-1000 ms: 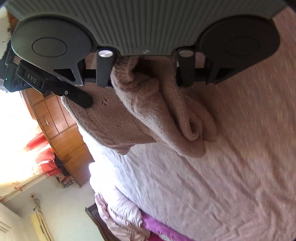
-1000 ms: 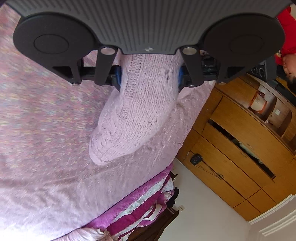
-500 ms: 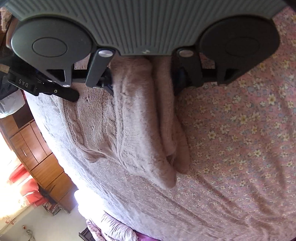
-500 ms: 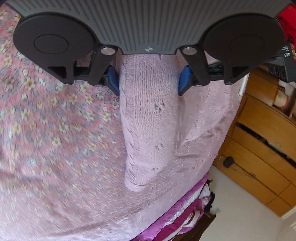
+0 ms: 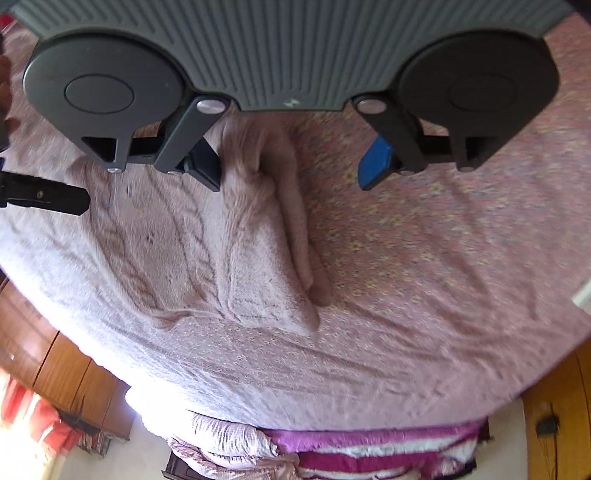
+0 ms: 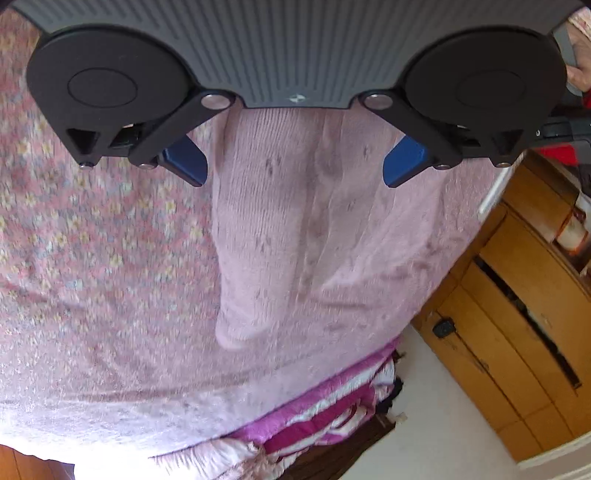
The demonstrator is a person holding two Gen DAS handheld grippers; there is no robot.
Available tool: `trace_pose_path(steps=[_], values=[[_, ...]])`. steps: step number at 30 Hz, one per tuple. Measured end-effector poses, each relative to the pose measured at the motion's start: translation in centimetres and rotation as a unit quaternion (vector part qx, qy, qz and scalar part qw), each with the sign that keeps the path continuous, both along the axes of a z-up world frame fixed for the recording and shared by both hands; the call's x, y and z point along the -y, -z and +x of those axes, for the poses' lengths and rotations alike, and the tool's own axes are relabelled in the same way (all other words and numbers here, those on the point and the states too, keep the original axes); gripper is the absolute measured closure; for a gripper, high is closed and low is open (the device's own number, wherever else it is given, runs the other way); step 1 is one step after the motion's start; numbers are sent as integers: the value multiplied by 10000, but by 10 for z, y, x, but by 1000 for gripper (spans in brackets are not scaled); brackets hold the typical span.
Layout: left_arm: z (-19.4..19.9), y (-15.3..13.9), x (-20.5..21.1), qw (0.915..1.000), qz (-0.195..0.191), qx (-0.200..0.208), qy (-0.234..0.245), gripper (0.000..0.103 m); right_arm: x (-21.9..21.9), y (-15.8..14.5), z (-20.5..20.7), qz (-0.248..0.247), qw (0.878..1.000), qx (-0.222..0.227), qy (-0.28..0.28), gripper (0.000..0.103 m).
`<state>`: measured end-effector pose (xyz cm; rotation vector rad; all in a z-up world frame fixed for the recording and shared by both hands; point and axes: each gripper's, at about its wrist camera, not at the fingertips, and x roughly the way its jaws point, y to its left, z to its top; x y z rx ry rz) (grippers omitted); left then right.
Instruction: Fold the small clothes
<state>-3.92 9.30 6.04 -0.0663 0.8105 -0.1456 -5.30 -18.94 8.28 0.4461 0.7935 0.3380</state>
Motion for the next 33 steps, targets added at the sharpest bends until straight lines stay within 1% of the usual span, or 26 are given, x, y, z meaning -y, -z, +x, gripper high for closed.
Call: trace_pose_path(steps=[3,5,8,12,14,17,19,21,25,33], values=[[-14,1,3,9999,134,-1,-98,20,-8,1,-14,-337,9994,-54,79,0],[-19,5,7,9996,158,-97,-198,20,-13,1,-22,-572,9981,-164,180,0],[-27,13,12,9992,148,-241,-271,20,-16,7,-31,-611,9979,-99,191,0],[-39,24,23,9984,257,-311,-399,20,-25,18,-41,-958,9952,-52,186,0],[-42,32,30,9981,270,-340,-427,20,-30,26,-43,-1088,9938,-108,190,0],[-42,42,38,9977,200,-505,-412,20,-32,38,-40,-1116,9932,-247,215,0],[-41,48,41,9971,248,-549,-475,20,-34,42,-40,-1198,9922,-219,264,0],[-40,52,44,9960,376,-535,-605,20,-39,45,-41,-1319,9907,-188,270,0],[-39,56,48,9955,484,-503,-635,20,-45,51,-40,-1530,9878,-164,252,0],[-38,57,47,9954,455,-503,-683,19,-48,55,-39,-1604,9865,-140,288,0]])
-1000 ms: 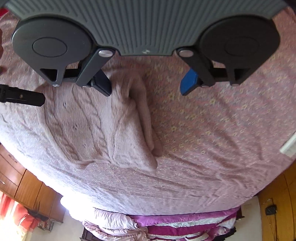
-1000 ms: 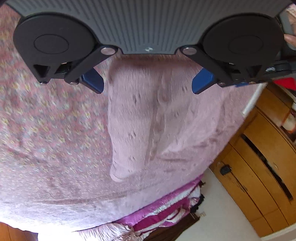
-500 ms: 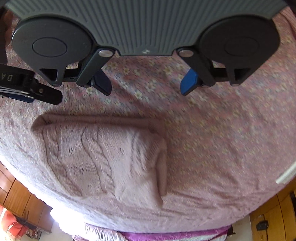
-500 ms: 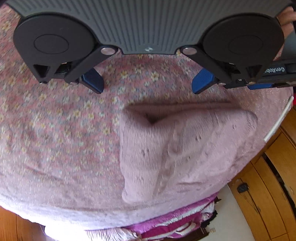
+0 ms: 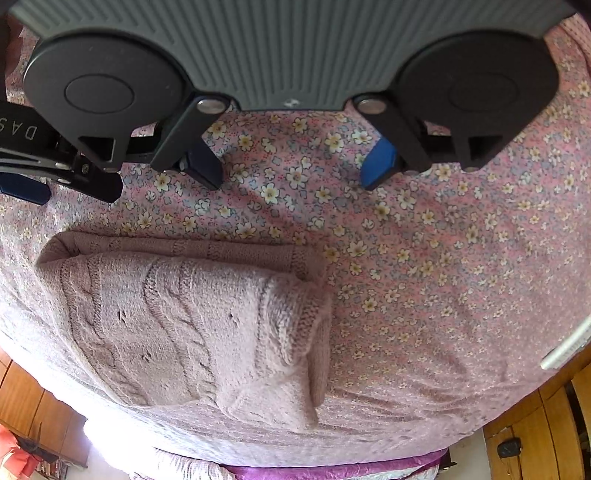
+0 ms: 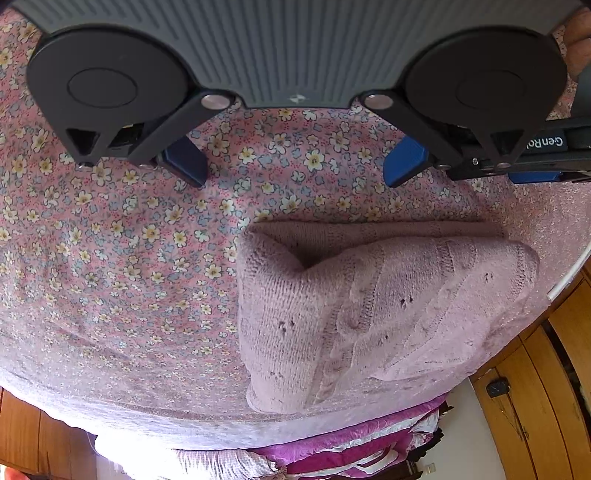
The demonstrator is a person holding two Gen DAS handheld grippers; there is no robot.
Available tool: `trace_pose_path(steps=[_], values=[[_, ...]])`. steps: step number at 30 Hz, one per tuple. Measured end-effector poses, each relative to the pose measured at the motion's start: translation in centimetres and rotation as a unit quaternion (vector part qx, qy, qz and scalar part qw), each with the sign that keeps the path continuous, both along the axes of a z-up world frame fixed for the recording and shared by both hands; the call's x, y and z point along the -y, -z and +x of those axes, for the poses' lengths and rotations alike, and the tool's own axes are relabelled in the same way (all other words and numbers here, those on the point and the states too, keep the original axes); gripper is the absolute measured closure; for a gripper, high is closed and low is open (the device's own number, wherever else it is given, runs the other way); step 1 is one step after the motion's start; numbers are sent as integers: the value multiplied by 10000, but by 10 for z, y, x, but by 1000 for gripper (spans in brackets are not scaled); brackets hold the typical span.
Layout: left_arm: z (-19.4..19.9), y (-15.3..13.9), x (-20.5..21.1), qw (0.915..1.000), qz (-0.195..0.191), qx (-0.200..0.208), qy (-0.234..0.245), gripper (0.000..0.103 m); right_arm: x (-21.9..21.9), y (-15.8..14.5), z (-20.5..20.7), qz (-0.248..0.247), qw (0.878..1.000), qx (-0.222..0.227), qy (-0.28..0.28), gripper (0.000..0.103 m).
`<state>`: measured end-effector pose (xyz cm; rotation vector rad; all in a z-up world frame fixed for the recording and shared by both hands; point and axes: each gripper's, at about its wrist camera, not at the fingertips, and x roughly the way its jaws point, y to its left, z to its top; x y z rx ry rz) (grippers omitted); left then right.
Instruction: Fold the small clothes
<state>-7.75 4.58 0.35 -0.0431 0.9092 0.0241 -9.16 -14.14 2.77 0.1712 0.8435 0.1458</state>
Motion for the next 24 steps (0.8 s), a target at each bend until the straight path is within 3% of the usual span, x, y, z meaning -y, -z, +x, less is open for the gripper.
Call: trace_pose_path(steps=[24], values=[[-2,1,3,10000,49,56,16,19,-2,4,3,-88,10000,23,-16,0]])
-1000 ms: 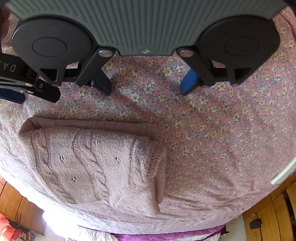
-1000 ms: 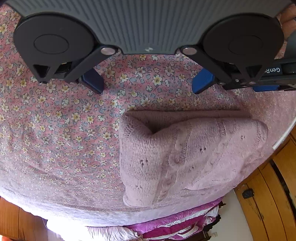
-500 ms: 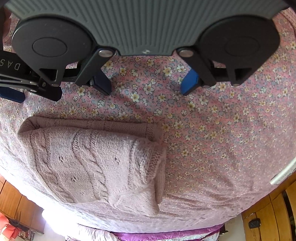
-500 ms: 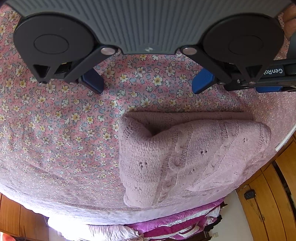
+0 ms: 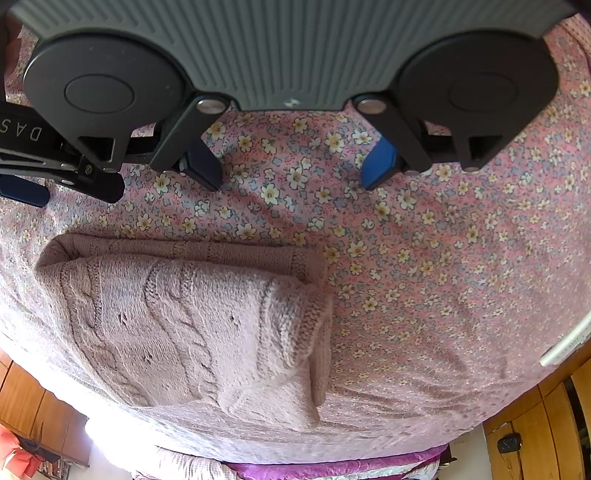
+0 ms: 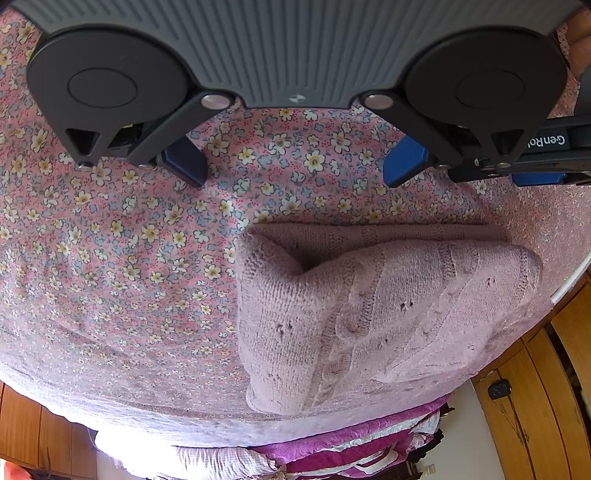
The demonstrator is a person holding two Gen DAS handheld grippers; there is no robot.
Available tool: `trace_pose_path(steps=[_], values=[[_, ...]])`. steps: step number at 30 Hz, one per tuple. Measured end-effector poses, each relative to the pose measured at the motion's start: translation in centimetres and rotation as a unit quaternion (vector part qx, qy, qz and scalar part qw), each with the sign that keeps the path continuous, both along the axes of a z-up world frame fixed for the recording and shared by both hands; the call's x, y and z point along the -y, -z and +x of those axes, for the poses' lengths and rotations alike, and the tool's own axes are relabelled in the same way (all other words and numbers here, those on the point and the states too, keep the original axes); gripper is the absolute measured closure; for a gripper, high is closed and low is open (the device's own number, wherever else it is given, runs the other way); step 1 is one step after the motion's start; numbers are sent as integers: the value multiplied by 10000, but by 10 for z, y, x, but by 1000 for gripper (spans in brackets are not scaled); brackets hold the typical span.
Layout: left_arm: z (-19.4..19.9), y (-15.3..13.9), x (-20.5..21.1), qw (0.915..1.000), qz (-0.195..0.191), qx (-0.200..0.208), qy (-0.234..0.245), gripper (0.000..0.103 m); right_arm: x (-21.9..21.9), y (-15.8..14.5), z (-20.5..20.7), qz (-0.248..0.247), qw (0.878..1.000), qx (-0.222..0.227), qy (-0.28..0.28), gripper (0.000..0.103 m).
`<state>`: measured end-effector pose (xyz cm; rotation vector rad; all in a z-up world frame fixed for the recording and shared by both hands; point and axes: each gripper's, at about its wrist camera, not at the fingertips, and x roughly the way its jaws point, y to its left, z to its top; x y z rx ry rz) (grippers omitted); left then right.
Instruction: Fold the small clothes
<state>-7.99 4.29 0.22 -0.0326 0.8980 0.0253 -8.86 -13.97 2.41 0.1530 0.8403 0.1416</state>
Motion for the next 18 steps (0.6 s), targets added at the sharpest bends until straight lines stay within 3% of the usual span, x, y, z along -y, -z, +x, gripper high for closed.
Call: trace_pose_path(steps=[18], values=[[0,1,0,10000,1,1,2,19,-1,1,1,-66,10000,16,-29,0]])
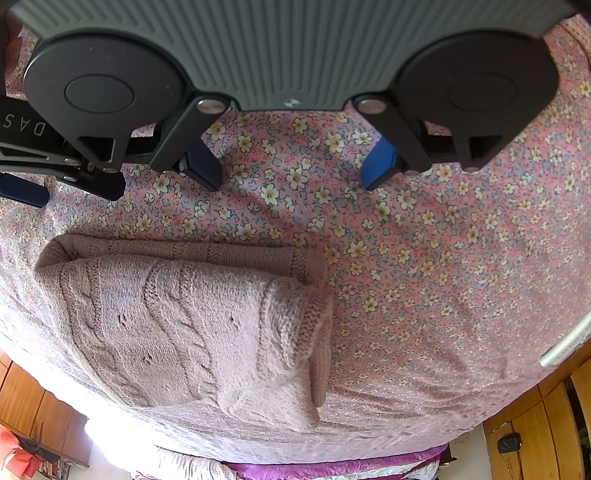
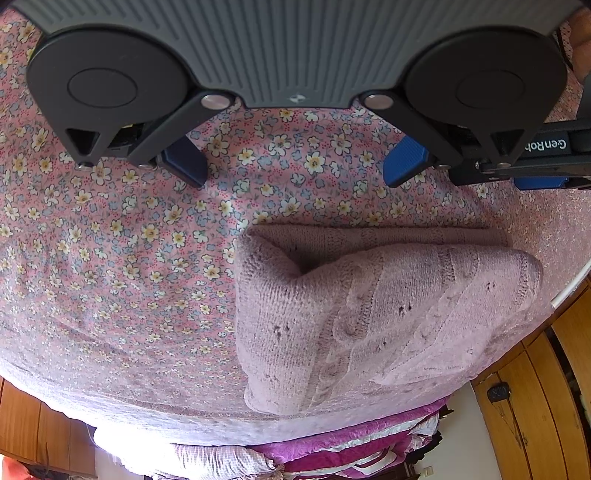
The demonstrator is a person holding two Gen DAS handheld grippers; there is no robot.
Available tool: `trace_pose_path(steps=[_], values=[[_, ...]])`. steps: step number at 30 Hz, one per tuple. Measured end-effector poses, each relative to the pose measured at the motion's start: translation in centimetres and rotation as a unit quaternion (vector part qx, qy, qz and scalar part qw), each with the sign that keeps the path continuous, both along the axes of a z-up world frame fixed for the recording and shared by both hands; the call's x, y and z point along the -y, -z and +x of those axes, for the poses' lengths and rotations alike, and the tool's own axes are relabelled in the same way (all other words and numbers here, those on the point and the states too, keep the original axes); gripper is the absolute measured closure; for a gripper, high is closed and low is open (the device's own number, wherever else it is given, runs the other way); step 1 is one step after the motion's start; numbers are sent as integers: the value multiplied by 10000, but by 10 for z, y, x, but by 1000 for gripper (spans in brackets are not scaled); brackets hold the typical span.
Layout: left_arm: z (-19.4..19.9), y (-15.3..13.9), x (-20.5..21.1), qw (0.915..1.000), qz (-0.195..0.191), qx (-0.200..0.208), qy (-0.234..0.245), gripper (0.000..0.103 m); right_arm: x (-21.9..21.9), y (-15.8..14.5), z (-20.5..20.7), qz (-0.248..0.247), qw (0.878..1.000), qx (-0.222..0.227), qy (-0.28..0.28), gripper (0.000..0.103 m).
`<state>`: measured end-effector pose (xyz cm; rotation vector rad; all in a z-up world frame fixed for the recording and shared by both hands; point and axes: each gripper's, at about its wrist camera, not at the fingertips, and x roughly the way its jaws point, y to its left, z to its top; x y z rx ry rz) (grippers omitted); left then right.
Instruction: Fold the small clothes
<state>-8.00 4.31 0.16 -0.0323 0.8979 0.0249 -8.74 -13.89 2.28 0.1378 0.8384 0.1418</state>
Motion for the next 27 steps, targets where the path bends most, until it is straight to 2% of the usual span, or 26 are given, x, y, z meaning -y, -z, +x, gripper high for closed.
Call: trace_pose_path(steps=[27], values=[[0,0,0,10000,5,-5,-4,18,-1,1,0,-10,10000,8,-2,0]])
